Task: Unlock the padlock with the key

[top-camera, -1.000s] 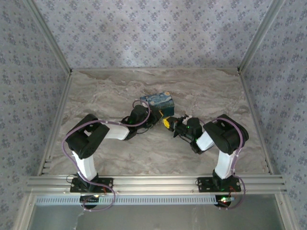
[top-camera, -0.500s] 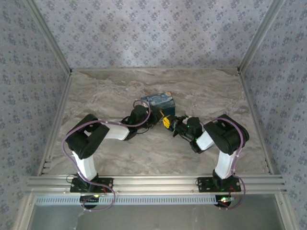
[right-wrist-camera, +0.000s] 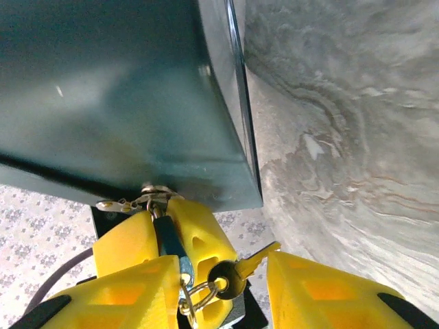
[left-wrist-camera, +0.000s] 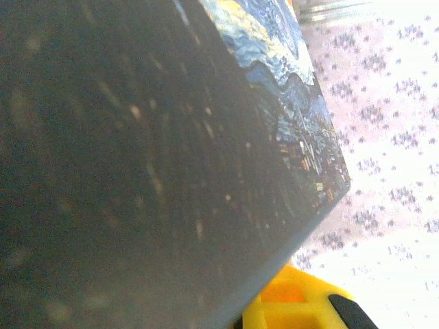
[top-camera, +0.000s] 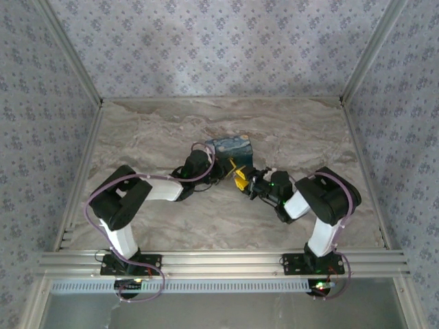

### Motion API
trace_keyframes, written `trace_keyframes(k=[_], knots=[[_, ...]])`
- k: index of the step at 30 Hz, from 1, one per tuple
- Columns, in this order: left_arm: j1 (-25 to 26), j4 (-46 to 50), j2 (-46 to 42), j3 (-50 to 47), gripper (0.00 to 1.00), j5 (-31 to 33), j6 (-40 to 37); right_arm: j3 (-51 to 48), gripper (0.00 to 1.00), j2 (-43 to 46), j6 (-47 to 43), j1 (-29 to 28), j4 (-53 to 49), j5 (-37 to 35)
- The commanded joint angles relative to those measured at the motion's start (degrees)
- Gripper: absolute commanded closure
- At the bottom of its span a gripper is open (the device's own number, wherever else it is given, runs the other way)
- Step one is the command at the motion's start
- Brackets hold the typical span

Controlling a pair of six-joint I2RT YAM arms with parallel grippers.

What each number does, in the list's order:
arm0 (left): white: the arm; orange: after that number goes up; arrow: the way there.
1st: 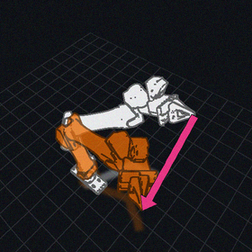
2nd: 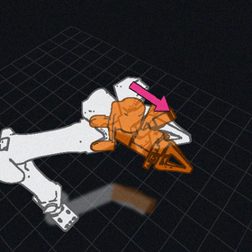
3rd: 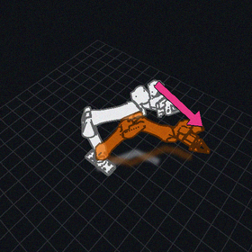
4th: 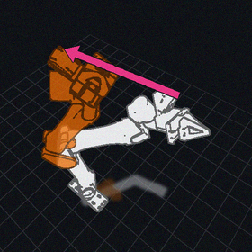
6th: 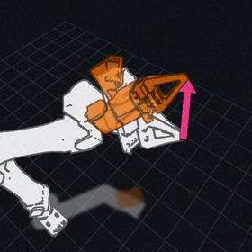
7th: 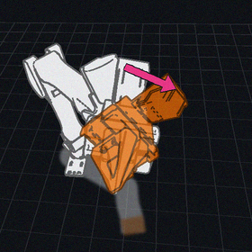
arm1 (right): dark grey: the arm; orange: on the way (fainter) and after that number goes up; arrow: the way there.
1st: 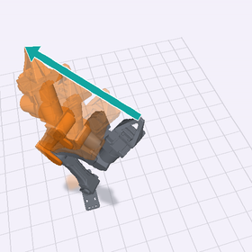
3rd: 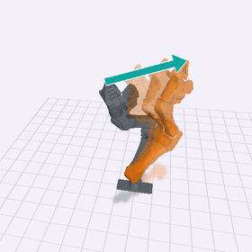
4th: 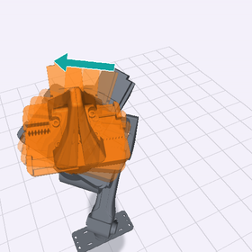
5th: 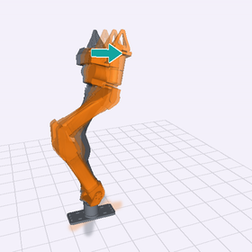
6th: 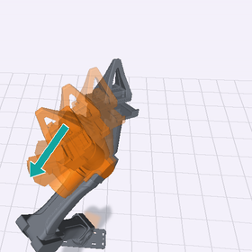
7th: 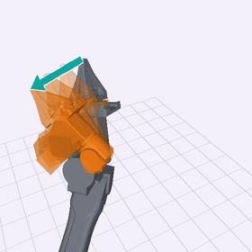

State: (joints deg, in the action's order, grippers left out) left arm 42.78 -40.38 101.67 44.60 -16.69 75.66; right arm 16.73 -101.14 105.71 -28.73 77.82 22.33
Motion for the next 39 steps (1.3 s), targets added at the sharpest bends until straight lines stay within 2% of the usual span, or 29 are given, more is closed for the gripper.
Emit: trace_keyframes(k=[1,5,6,8,11,13,16,23,32,39], knots=[[0.6,-1.6,-3.0,0.1,1.00,-5.4,-1.6,-3.2,0.60,4.2,-6.8,1.9,-5.1,1.1],[0.4,-0.8,-3.1,0.3,1.00,-5.4,-1.9,-5.0,0.63,14.3,-16.0,3.5,-18.3,3.6],[0.4,-0.7,-3.1,0.3,1.00,-5.4,-2.0,-4.8,0.65,17.6,-19.1,3.7,-23.6,4.0],[0.4,-0.3,-3.2,0.3,1.00,-5.3,-2.0,-2.5,0.68,26.8,-28.2,4.0,-40.4,4.0],[0.4,0.4,-3.3,0.2,1.00,-5.4,-2.2,2.9,0.67,41.1,-43.3,2.7,-67.7,-2.2],[0.5,0.6,-3.2,0.2,1.00,-5.4,-2.2,6.4,0.65,47.0,-50.7,2.2,-79.2,-6.5],[0.4,0.3,-3.1,0.5,1.00,-5.8,-1.8,10.5,0.64,49.1,-58.9,2.8,-86.8,-7.4],[0.5,1.9,-3.7,1.0,0.99,-6.0,-2.0,17.8,0.64,43.7,-74.3,-2.0,-89.9,-9.6],[0.4,2.6,-3.8,1.3,0.99,-6.2,-2.0,23.5,0.54,35.1,-80.1,-6.9,-89.6,-11.0],[0.4,2.8,-3.6,1.7,0.99,-6.6,-2.0,26.0,0.53,30.1,-82.2,-8.2,-88.6,-12.1]])
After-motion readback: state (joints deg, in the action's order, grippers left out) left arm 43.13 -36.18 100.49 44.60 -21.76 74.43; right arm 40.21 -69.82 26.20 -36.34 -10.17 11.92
